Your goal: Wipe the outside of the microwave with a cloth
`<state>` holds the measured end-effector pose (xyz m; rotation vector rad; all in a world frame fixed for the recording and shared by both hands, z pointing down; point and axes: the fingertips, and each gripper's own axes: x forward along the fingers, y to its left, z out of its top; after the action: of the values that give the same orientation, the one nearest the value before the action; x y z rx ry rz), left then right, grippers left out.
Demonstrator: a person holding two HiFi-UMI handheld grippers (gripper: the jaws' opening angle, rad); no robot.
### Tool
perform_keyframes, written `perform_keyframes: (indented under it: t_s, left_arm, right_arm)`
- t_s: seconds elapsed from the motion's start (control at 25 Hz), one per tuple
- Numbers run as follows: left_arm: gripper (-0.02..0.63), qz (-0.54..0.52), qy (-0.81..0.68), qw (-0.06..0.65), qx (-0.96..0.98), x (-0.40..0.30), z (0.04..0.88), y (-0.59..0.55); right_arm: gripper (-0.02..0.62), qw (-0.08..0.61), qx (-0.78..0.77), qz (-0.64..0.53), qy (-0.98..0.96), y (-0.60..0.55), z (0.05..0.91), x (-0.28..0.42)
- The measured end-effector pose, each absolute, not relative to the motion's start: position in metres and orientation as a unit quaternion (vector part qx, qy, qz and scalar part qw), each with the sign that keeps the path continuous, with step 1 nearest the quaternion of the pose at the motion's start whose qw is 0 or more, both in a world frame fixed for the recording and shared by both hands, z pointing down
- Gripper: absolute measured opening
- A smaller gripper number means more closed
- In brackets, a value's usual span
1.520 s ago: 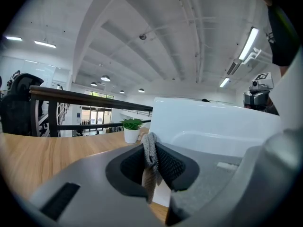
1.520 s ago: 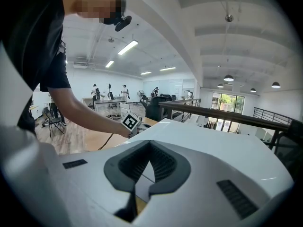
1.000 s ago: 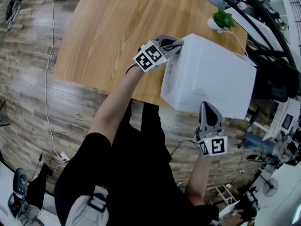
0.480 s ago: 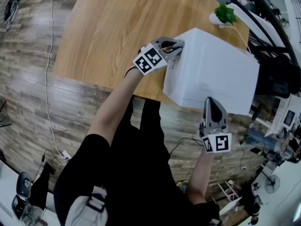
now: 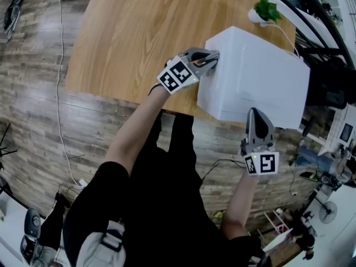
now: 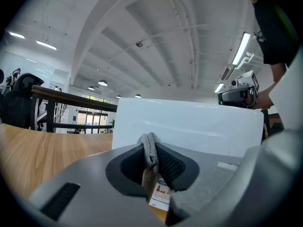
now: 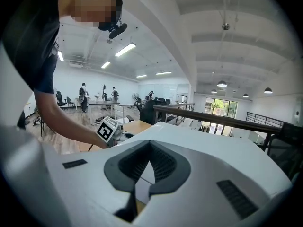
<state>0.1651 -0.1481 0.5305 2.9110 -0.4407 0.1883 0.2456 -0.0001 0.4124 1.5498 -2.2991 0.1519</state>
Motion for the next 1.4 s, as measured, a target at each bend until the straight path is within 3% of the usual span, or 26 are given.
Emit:
perform_keyframes:
  t_s: [1.4]
  left_arm:
    - [0.044,0.067,-0.094,0.133,0.984,0.149,0.543,-0.007]
  right_arm:
    - [-0.002,0.174,0.571,0.048,-0.801,-0.004,0.412,0.248]
